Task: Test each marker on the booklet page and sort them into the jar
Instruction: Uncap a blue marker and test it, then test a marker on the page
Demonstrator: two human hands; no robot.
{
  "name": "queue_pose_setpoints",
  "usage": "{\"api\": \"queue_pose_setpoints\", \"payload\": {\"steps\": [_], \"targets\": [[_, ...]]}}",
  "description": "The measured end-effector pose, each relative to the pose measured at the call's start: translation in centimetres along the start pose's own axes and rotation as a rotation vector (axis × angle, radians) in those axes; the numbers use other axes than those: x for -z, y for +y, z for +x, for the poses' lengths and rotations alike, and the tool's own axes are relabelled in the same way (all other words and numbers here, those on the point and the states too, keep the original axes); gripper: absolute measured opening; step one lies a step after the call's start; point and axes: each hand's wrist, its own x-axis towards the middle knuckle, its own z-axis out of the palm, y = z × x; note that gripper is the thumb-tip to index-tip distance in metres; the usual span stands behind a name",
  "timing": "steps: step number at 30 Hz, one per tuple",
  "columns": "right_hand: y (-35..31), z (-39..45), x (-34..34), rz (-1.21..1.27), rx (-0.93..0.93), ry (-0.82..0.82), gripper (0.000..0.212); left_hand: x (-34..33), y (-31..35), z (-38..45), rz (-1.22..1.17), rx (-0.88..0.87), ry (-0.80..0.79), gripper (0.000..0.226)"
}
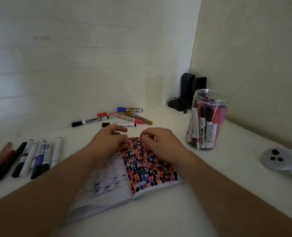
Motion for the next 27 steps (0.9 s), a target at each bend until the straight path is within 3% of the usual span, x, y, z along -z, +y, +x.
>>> {"api": "queue_pose_setpoints", "payload": {"steps": [2,4,11,13,18,20,22,24,27], "targets": [[1.3,0.7,-0.4,0.097,-0.072,0.026,0.023,1.2,1.0,1.4,-0.141,0.156,-0.064,0.022],[2.0,0.9,-0.5,0.125,-0.079,0.01,0.021,2.3,1.7,3.0,-0.049,0.202,-0.069,0.023],[2.6,0.9,-0.7,0.148,-0.067,-0.007,0.019,3.1,0.4,9.0,1.048,-0.033,0.17,0.046],[2.7,0.9,-0.7,0.149,-0.064,-0.016,0.02,2.8,-0.6,9.5,1.219,-0.049,0.174,0.049],[2.6,0.8,-0.6,0.144,-0.061,-0.029,0.02,2.5,-1.7,9.4,1.238,-0.112,0.208,0.029],[2.5,0.7,-0.7,0.133,-0.051,-0.035,0.02,2.5,-1.2,8.6,1.215,-0.234,0.261,0.022],[2.3,0.5,-0.7,0.17,-0.036,0.0,0.018,1.8,0.0,7.0,1.043,-0.428,0.305,0.017],[1.8,0.3,-0.1,0.148,0.0,0.128,0.017,0.5,1.5,4.4,0.835,-0.514,0.23,0.016],[0.9,0.2,1.3,-0.113,0.23,0.446,0.022,-1.7,2.1,0.6,0.702,-0.524,0.029,0.015]]}}
